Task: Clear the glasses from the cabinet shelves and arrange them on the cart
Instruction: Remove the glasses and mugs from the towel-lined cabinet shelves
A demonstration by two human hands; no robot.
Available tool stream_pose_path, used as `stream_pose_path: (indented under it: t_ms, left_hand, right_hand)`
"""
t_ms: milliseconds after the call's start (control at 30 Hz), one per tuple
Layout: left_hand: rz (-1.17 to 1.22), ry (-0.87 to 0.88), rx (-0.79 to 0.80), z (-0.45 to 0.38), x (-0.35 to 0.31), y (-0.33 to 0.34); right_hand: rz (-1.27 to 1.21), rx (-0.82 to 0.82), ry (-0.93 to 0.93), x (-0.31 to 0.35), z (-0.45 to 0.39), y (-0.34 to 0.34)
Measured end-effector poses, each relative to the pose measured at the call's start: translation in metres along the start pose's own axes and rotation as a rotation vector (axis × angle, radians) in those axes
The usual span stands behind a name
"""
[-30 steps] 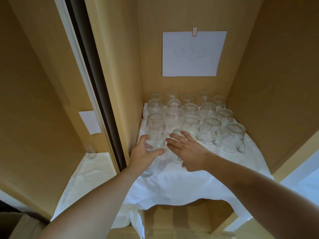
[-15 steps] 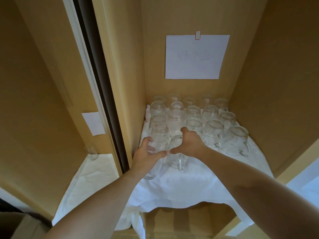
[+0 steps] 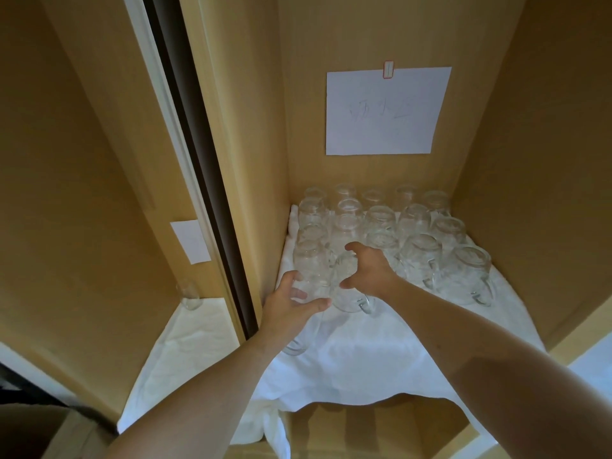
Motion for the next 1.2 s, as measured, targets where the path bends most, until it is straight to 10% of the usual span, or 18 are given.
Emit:
stream_pose_path:
  t_ms: [500, 867, 1033, 1200]
  left_hand:
    - [0.164, 0.157, 0.014, -0.002, -0.091, 0.017]
    - [0.423, 0.188, 0.190, 0.020, -0.161, 0.079]
    - [0.181, 0.278, 0.205, 0.012, -0.155, 0.073]
    - [-0.191, 0.477, 0.050, -0.004, -0.149, 0.044]
  right_hand:
    - [-0.471, -0.222, 0.182, -0.031, 0.037, -0.060]
    - [-1.429, 0.243, 0.382, -0.035, 0.081, -0.053]
    - [-1.281, 0.023, 0.441, -0.081, 0.084, -0.086]
    - [-0.529, -0.166, 0.342, -0.103, 0.079, -0.136]
Point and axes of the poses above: each hand's wrist, its own z-axis away from the middle knuckle, its own y-axis out of the palm, x = y × z, the point moved 9 cm from there along -z, towards the middle knuckle, and after that the axes turned 10 degrees about -x, right-handed, at the moved point
